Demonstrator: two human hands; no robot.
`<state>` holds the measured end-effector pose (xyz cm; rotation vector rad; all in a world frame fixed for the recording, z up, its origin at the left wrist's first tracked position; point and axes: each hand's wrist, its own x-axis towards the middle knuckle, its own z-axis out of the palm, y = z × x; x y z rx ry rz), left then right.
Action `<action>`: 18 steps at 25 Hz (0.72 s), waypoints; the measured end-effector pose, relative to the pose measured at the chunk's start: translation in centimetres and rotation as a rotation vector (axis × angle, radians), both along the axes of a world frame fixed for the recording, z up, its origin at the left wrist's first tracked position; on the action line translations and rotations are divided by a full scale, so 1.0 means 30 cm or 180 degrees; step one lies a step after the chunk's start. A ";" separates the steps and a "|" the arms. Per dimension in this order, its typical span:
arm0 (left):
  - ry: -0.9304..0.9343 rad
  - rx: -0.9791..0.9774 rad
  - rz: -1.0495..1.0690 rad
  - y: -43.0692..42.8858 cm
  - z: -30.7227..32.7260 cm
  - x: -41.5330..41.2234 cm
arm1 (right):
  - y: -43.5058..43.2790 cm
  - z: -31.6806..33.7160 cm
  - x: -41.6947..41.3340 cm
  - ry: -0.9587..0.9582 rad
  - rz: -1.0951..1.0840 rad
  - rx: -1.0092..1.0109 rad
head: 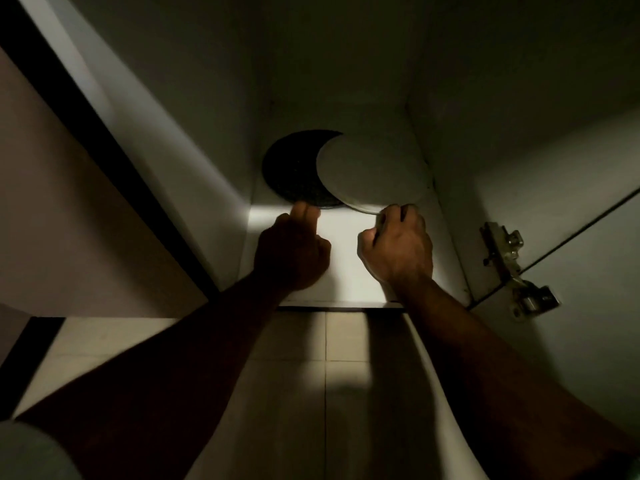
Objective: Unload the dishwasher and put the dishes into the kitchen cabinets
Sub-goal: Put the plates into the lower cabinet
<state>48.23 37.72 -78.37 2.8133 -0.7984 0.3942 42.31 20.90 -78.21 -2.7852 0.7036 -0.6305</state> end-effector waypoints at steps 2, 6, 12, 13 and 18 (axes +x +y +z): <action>-0.0128 -0.0015 -0.0069 -0.001 -0.010 -0.002 | -0.001 -0.006 0.006 -0.0021 -0.0047 -0.0128; -0.0301 -0.0075 -0.0254 -0.002 -0.016 0.019 | -0.007 -0.004 0.013 0.0127 -0.0101 -0.0194; 0.0159 -0.0017 0.0060 -0.037 -0.036 -0.015 | -0.019 0.013 0.000 0.0393 0.0011 0.0190; 0.0276 0.0024 0.0129 -0.046 -0.035 -0.030 | -0.026 0.014 -0.007 0.0485 0.0106 0.0292; 0.0574 -0.0130 0.0146 -0.034 -0.018 -0.056 | -0.032 -0.008 -0.065 0.1125 0.0592 -0.0128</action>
